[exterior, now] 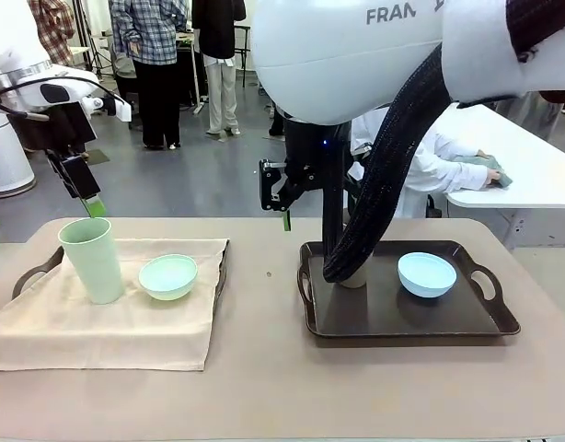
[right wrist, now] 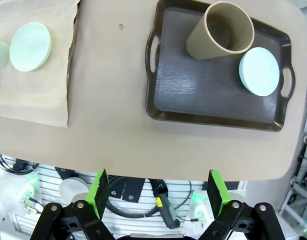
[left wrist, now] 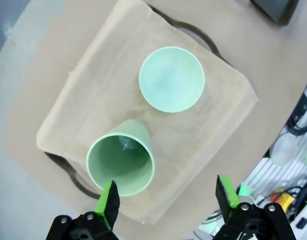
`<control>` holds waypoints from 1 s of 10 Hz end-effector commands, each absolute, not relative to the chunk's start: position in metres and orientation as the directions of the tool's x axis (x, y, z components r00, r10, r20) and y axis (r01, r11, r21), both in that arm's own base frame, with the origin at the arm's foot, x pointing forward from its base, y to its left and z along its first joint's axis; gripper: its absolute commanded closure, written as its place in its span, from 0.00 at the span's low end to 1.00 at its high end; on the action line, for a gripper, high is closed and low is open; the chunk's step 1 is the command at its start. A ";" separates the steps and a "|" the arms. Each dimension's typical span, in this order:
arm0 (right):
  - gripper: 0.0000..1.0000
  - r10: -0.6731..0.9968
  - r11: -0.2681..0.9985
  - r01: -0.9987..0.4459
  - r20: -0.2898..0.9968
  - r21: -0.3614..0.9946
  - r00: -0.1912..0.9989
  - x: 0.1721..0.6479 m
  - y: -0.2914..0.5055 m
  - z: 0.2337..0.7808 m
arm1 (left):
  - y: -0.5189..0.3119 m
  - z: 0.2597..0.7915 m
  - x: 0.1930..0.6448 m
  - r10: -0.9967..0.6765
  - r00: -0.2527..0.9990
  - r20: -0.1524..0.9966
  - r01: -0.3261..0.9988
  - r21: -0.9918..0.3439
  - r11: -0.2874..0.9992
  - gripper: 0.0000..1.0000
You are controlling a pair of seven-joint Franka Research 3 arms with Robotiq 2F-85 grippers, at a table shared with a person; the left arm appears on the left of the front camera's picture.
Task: Set up a tray with a mat and arrange the tableware.
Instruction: Place the Picnic Bowl and Reusable plastic cup back onto the Handle tray in front of the human's position, then pick up the Picnic Bowl and Reusable plastic cup from the Handle tray in front of the human's position and hold them in the air.
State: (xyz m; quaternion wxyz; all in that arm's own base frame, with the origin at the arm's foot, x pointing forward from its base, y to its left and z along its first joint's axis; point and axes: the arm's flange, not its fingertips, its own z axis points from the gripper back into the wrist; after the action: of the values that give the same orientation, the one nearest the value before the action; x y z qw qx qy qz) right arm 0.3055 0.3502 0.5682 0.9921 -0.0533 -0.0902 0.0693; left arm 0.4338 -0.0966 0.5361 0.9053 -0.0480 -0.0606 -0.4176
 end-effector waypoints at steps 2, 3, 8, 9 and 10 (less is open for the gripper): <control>0.00 0.126 0.988 -0.109 0.169 -0.108 0.977 0.305 0.348 0.568 | -0.097 0.540 0.431 -0.769 0.625 0.136 0.778 -0.028 0.628 0.00; 0.00 0.126 0.988 -0.109 0.169 -0.108 0.977 0.305 0.348 0.568 | -0.097 0.540 0.431 -0.769 0.625 0.136 0.778 -0.028 0.628 0.00; 0.00 0.141 0.985 -0.121 0.172 -0.121 0.975 0.308 0.349 0.568 | -0.099 0.536 0.433 -0.754 0.639 0.150 0.766 -0.037 0.642 0.00; 0.00 0.106 0.992 -0.091 0.191 -0.084 0.976 0.304 0.314 0.574 | -0.100 0.542 0.425 -0.680 0.725 0.112 0.688 -0.069 0.722 0.00; 0.00 0.059 0.997 -0.048 0.197 -0.058 0.979 0.301 0.268 0.581 | -0.093 0.539 0.416 -0.586 0.808 0.065 0.589 -0.068 0.805 0.00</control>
State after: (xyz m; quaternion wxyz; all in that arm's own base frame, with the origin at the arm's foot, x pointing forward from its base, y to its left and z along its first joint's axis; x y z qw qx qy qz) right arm 0.3109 0.3179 0.5795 0.9933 -0.0460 -0.0975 0.0414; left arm 0.4277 -0.0955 0.5360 0.9274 -0.0514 -0.0415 -0.3682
